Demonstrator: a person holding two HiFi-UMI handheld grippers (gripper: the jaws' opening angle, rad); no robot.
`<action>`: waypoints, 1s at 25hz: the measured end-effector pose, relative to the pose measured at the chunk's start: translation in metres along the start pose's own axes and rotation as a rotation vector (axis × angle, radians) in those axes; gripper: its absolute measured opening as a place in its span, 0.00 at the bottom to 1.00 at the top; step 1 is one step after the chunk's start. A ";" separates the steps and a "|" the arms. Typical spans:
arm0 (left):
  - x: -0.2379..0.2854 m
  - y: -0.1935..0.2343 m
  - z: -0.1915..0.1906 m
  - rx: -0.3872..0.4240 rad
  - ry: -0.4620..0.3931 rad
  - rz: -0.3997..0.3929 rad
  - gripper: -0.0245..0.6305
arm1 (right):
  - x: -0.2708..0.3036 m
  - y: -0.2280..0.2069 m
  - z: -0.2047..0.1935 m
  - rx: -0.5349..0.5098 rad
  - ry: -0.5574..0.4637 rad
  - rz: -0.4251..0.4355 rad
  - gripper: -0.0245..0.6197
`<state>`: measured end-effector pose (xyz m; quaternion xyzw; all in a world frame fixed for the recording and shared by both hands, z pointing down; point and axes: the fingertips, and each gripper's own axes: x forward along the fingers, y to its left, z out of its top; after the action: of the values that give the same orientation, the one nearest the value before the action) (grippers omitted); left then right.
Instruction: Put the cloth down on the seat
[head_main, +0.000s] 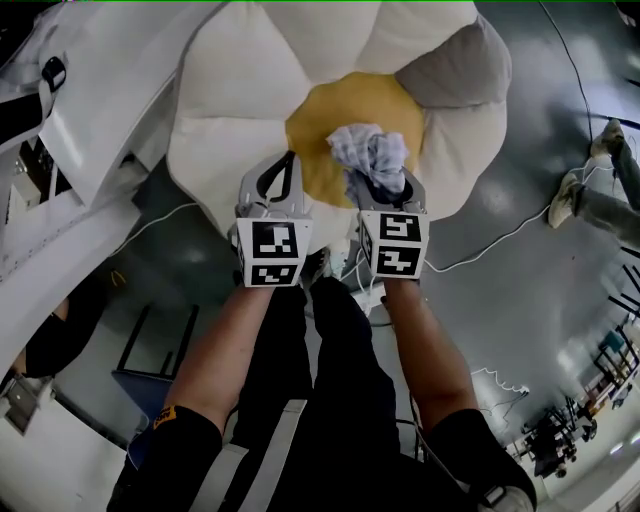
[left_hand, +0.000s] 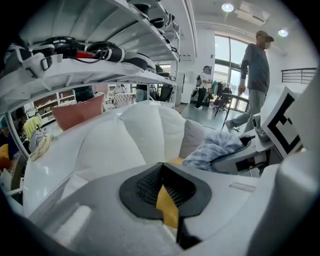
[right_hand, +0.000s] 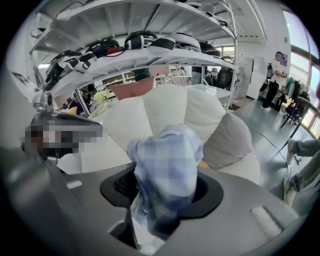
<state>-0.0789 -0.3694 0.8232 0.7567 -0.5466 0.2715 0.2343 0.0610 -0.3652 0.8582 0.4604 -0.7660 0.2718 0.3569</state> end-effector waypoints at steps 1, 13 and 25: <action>0.005 0.001 -0.004 0.000 0.000 0.002 0.04 | 0.007 -0.001 -0.003 0.000 -0.002 0.002 0.38; 0.058 0.007 -0.051 -0.008 -0.005 0.012 0.04 | 0.081 -0.003 -0.039 -0.025 0.016 0.025 0.44; 0.076 0.011 -0.061 0.010 0.018 0.013 0.04 | 0.116 -0.009 -0.036 -0.028 0.025 0.044 0.56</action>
<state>-0.0793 -0.3858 0.9198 0.7518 -0.5482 0.2825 0.2334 0.0420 -0.4015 0.9727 0.4349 -0.7752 0.2747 0.3667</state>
